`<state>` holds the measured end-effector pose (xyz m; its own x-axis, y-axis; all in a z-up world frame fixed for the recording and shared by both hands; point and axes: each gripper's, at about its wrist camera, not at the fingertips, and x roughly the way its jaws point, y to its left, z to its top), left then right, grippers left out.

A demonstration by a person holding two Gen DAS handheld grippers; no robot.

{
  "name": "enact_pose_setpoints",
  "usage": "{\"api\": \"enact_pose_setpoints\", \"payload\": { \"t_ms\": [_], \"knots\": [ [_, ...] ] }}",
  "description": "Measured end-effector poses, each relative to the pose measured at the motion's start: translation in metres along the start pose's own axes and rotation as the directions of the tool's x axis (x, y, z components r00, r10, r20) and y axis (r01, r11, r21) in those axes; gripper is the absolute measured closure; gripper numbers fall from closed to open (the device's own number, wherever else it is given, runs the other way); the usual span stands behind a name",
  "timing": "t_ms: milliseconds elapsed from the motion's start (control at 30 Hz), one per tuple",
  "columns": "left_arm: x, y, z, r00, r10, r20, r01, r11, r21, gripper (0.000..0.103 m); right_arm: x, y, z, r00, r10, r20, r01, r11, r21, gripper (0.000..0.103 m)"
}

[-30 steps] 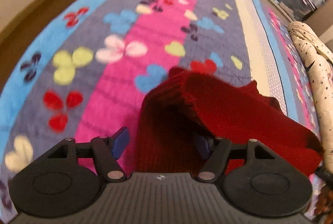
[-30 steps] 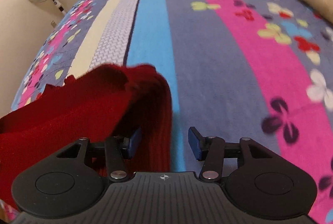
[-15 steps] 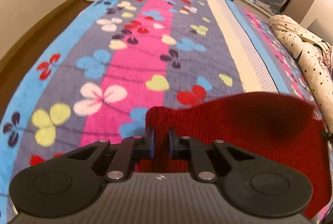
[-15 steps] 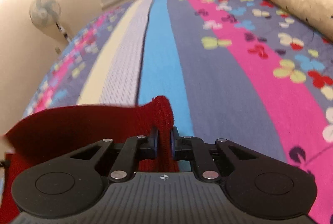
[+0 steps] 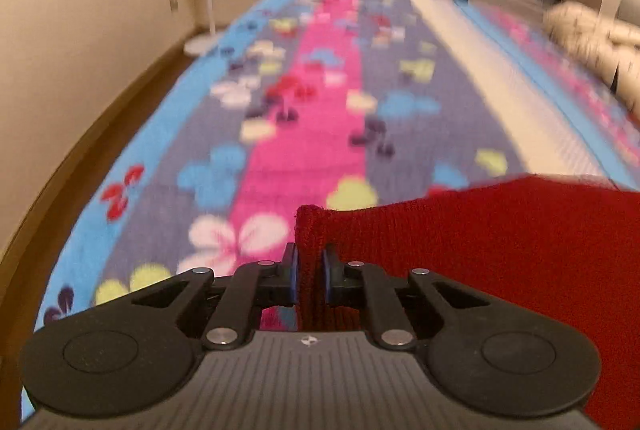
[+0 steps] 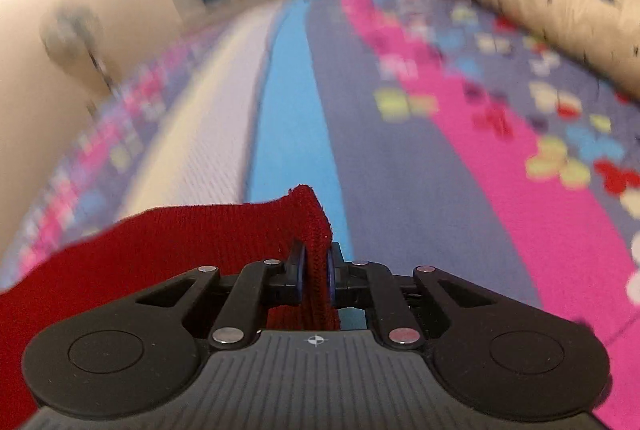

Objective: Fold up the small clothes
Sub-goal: 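Lay the folded hem down and open both tools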

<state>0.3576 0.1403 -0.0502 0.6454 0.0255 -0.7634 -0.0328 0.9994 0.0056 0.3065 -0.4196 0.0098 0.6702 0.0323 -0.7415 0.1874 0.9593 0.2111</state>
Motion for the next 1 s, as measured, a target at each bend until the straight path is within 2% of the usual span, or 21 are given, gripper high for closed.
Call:
{"api": "enact_pose_setpoints", "payload": {
  "t_ms": [100, 200, 233, 267, 333, 400, 500, 533, 600, 633, 733, 867, 1000],
  "knots": [
    [-0.009, -0.002, 0.001, 0.999, -0.004, 0.033, 0.004, 1.000, 0.004, 0.089, 0.002, 0.003, -0.001, 1.000, -0.018, -0.007, 0.018, 1.000, -0.017, 0.092],
    [-0.014, 0.004, 0.000, 1.000, -0.025, 0.010, 0.025, 0.999, -0.033, 0.082, -0.006, 0.005, -0.001, 1.000, -0.025, 0.006, 0.025, 0.999, -0.025, 0.089],
    [-0.017, 0.007, -0.002, 1.000, -0.031, 0.003, 0.031, 0.998, -0.049, 0.081, -0.009, 0.004, -0.001, 1.000, -0.028, 0.004, 0.029, 1.000, -0.013, 0.083],
    [-0.024, 0.010, -0.003, 0.999, -0.035, 0.000, 0.035, 0.997, -0.064, 0.077, -0.012, 0.001, -0.002, 0.999, -0.034, -0.002, 0.034, 0.999, 0.006, 0.072],
    [-0.038, 0.014, -0.008, 0.999, -0.045, 0.015, 0.046, 0.996, -0.071, 0.073, -0.023, -0.005, -0.005, 0.999, -0.033, -0.009, 0.034, 0.999, 0.032, 0.061],
    [-0.056, 0.016, -0.013, 0.999, -0.051, 0.020, 0.052, 0.996, -0.070, 0.067, -0.032, -0.006, -0.012, 0.999, -0.028, -0.026, 0.029, 0.999, 0.019, 0.061],
    [-0.084, 0.026, -0.024, 0.995, -0.099, -0.001, 0.098, 0.988, -0.115, 0.063, -0.051, -0.009, -0.020, 0.999, -0.026, -0.037, 0.027, 0.999, 0.018, 0.061],
    [-0.094, 0.029, -0.028, 0.992, -0.125, -0.009, 0.123, 0.984, -0.131, 0.061, -0.060, -0.010, -0.022, 0.999, -0.005, -0.032, 0.006, 1.000, 0.031, 0.061],
    [-0.114, 0.032, -0.036, 0.985, -0.169, -0.024, 0.164, 0.977, -0.138, 0.048, -0.078, -0.013, -0.027, 0.999, 0.046, -0.028, -0.045, 0.998, 0.048, 0.061],
    [-0.124, 0.032, -0.041, 0.982, -0.186, -0.035, 0.180, 0.976, -0.125, 0.047, -0.087, -0.012, -0.031, 0.997, 0.070, -0.032, -0.068, 0.996, 0.049, 0.060],
    [-0.146, 0.027, -0.057, 0.981, -0.181, -0.066, 0.177, 0.983, -0.056, 0.046, -0.109, -0.011, -0.043, 0.991, 0.119, -0.058, -0.117, 0.992, 0.037, 0.058],
    [-0.166, 0.028, -0.070, 0.978, -0.188, -0.095, 0.190, 0.982, 0.010, 0.046, -0.129, -0.015, -0.059, 0.988, 0.124, -0.090, -0.122, 0.992, 0.034, 0.058],
    [-0.172, 0.037, -0.075, 0.967, -0.229, -0.108, 0.226, 0.973, -0.038, 0.045, -0.139, -0.019, -0.068, 0.989, 0.111, -0.103, -0.104, 0.992, 0.066, 0.057]
  ]
}}
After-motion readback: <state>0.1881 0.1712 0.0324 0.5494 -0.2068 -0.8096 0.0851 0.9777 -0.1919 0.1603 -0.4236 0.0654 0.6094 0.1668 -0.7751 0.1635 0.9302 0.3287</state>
